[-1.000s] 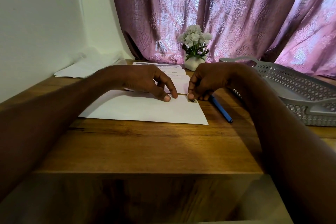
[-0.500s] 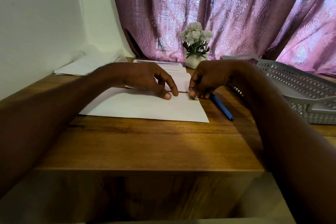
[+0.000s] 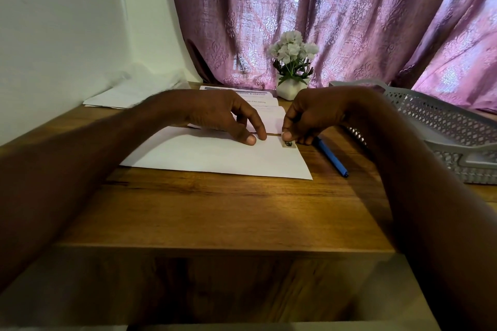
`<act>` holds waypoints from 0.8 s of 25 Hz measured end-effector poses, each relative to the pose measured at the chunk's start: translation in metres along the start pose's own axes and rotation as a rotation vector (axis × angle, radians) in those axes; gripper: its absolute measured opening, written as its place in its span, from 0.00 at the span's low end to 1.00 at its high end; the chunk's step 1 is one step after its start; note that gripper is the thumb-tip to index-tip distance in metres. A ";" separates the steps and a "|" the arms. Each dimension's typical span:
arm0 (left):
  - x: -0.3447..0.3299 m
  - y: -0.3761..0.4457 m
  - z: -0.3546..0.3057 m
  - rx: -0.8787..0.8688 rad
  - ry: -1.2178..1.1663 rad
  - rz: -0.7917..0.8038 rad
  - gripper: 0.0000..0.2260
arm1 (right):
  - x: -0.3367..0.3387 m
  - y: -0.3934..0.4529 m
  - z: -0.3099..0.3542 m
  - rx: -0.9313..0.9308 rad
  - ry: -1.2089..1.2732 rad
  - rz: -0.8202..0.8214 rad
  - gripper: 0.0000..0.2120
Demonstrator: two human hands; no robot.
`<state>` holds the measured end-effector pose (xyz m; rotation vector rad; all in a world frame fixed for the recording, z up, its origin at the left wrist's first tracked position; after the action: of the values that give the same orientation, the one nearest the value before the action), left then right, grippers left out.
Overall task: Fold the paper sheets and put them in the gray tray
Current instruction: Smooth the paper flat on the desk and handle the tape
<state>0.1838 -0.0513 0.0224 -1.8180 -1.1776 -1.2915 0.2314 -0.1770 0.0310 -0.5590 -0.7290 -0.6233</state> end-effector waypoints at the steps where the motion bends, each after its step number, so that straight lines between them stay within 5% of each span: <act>1: 0.000 0.000 0.000 -0.001 0.007 -0.001 0.14 | 0.000 0.000 0.000 -0.009 0.004 -0.003 0.02; 20: 0.001 -0.002 -0.007 0.000 0.044 0.005 0.13 | -0.004 0.002 0.000 -0.109 -0.036 -0.020 0.07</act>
<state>0.1794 -0.0564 0.0257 -1.7819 -1.1492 -1.3224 0.2302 -0.1747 0.0270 -0.6655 -0.7379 -0.6761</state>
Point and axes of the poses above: each hand's wrist, its own y-axis towards the middle knuckle, its own x-axis out of the back of the hand, z = x × y, the point moved 10 cm from there along y, towards the middle knuckle, and after that the axes turned 10 degrees about y, right-handed, at the moved point
